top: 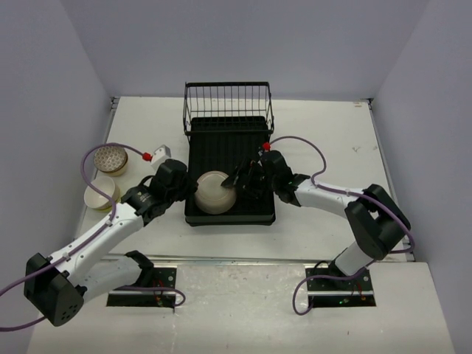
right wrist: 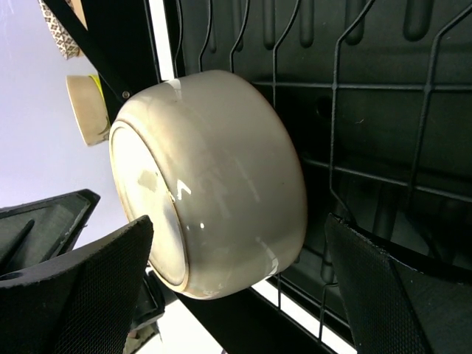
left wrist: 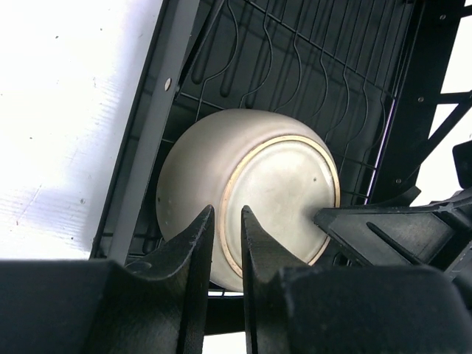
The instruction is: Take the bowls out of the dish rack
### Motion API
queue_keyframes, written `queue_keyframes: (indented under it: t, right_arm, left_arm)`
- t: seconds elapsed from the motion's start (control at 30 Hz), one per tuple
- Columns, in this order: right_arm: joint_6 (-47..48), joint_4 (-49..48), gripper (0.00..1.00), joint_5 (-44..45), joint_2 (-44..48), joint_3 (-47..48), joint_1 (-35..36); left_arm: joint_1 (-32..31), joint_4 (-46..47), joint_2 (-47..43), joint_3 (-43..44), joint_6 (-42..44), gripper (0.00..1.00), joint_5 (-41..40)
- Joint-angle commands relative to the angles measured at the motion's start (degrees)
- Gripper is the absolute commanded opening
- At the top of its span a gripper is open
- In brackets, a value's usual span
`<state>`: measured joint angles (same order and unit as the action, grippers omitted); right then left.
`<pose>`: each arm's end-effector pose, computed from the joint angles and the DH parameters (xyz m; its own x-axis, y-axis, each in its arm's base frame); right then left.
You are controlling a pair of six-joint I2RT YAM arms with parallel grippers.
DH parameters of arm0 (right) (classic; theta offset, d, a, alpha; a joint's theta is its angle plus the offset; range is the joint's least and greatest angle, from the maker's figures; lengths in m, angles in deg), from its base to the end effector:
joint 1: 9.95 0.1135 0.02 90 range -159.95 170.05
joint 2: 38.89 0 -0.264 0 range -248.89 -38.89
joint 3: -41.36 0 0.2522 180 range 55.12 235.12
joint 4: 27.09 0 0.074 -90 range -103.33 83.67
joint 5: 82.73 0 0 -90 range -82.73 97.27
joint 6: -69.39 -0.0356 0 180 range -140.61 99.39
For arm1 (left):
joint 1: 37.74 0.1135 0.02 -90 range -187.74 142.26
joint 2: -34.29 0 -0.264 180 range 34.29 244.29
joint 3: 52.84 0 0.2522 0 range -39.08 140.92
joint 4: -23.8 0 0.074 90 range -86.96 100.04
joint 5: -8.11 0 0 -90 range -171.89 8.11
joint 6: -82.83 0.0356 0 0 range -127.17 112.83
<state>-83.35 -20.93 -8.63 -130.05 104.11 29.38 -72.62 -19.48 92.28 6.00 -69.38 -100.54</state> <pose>0.2539 0.2207 0.1960 -0.8980 0.3695 -0.2390 0.0310 0.5949 0.8032 0.1802 -0.1118 0.2684 -0.5661 -0.6272 -0.5350 -0.3273 0.7666 -0.5524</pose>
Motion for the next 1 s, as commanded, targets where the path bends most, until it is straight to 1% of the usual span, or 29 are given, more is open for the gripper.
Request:
queue_keyframes:
  t: [0.0, 0.1, 0.33, 0.6, 0.77, 0.97]
  right_arm:
    - [1.0, 0.3, 0.99, 1.9, -0.4, 3.0, 1.0]
    - [0.6, -0.1, 0.99, 1.3, -1.4, 3.1, 1.4]
    - [0.3, -4.9, 0.99, -1.1, -2.3, 2.2, 1.7]
    - [1.2, -6.6, 0.95, -1.4, -1.0, 1.8, 1.7]
    - [0.6, -7.4, 0.93, -3.1, -1.0, 2.2, 1.8]
    - [0.8, -7.4, 0.93, -3.5, 0.3, 2.1, 2.1]
  left_arm:
    - [0.9, 2.6, 0.3, -0.7, 1.2, 0.22, 0.9]
    - [1.3, 3.0, 0.5, -0.7, 1.6, 0.22, 1.3]
    - [2.3, 3.8, 1.3, -1.4, 2.1, 0.22, 2.7]
    - [2.6, 4.2, 1.8, -1.8, 2.7, 0.22, 3.7]
    - [2.8, 4.1, 1.9, -2.2, 2.6, 0.22, 3.8]
    - [3.0, 4.3, 2.2, -2.6, 2.5, 0.22, 4.0]
